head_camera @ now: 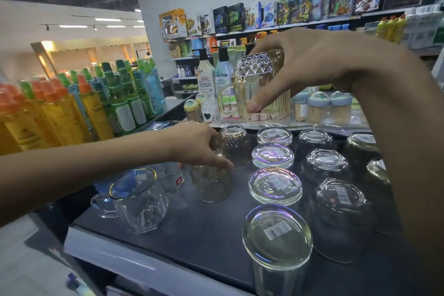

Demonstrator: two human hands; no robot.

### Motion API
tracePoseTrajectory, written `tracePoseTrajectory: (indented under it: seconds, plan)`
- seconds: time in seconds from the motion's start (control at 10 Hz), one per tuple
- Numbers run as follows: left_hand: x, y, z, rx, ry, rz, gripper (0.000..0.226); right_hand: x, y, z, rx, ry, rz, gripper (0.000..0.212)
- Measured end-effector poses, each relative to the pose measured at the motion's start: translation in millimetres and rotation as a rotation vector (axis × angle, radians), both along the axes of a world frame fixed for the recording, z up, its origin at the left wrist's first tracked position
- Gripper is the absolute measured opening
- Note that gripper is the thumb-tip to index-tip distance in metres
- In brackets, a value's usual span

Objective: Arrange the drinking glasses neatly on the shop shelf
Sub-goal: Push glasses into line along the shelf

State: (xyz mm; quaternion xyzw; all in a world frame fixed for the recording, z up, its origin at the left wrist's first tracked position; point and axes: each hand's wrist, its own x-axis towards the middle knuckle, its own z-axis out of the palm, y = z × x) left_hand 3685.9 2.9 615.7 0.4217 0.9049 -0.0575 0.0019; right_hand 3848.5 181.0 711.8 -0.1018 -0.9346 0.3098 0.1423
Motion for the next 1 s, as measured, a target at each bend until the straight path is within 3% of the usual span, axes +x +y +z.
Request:
tracePoseTrajectory:
  seconds: [0.1, 0.2, 0.3, 0.4, 0.5, 0.6, 0.7, 0.8, 0.9, 1.0]
  plan:
    - [-1.8, -0.3, -13.2, -0.014, 0.231, 0.083, 0.084, -1.5, -2.6, -0.3, 0.002, -0.01, 0.022, 0.119]
    - [-9.3, -6.1, 7.2, 0.023, 0.012, 0.045, 0.073, -6.2, -2.0, -5.5, 0.033, -0.01, 0.04, 0.12]
    - [-10.6, -16.4, 28.0, -0.046, -0.332, -0.14, 0.062, -8.3, -3.1, -6.0, 0.044, -0.026, 0.025, 0.12]
    - [-17.9, -18.3, 13.5, -0.024, -0.263, -0.221, 0.07, -11.4, -2.7, -9.2, 0.056, -0.047, 0.033, 0.12]
    - [-20.4, -13.2, 0.4, 0.116, -0.208, -0.241, 0.059, -13.1, -5.1, -9.7, 0.061, -0.039, 0.029, 0.118]
    - [-20.7, -10.9, -8.6, 0.198, -0.159, -0.241, 0.057, -17.9, -2.3, -7.4, 0.136, -0.034, 0.038, 0.102]
    - [-18.8, -11.7, -20.0, 0.305, -0.136, -0.188, 0.06, -20.2, -1.6, -8.5, 0.109, -0.054, 0.038, 0.119]
    - [-14.1, -12.0, -28.6, 0.408, -0.148, -0.162, 0.065, -22.0, -1.7, -9.5, 0.131, -0.051, 0.038, 0.11]
    - [-11.3, -15.0, -30.4, 0.43, -0.159, -0.119, 0.079, -26.0, 2.0, -5.9, 0.232, -0.001, 0.02, 0.055]
    - [-10.8, -16.3, -31.6, 0.366, -0.153, -0.091, 0.083, -27.4, 5.7, -4.6, 0.247, -0.003, 0.005, 0.042]
